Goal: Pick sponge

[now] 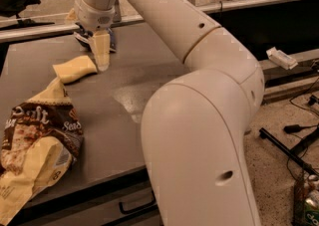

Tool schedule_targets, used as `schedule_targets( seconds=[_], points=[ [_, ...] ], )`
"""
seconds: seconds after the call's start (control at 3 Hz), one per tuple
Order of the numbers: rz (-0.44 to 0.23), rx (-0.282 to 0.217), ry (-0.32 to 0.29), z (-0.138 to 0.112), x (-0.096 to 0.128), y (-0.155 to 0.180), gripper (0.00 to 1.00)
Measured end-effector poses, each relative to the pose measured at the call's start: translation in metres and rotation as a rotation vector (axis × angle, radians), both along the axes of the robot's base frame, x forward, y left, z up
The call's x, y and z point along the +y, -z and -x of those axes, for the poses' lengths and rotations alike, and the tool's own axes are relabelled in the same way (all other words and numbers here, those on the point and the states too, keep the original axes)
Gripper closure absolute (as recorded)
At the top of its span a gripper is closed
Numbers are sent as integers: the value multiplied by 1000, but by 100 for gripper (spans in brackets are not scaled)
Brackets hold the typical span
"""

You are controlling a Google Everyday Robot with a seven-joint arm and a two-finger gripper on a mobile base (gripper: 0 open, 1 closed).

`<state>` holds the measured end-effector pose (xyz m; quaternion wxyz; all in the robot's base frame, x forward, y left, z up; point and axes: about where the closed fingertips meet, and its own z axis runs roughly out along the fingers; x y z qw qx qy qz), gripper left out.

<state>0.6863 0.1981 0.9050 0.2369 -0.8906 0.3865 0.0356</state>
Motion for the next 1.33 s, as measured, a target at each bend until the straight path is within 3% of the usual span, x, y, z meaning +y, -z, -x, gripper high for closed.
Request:
schedule_targets(
  seconds=[0.33,0.67,1.0,1.33],
  points=[
    [13,32,-6,4,13,19,0],
    [41,69,-15,5,22,42,6],
    [53,99,-17,5,26,56,23],
    [59,117,-27,6,29,64,47]
  ],
)
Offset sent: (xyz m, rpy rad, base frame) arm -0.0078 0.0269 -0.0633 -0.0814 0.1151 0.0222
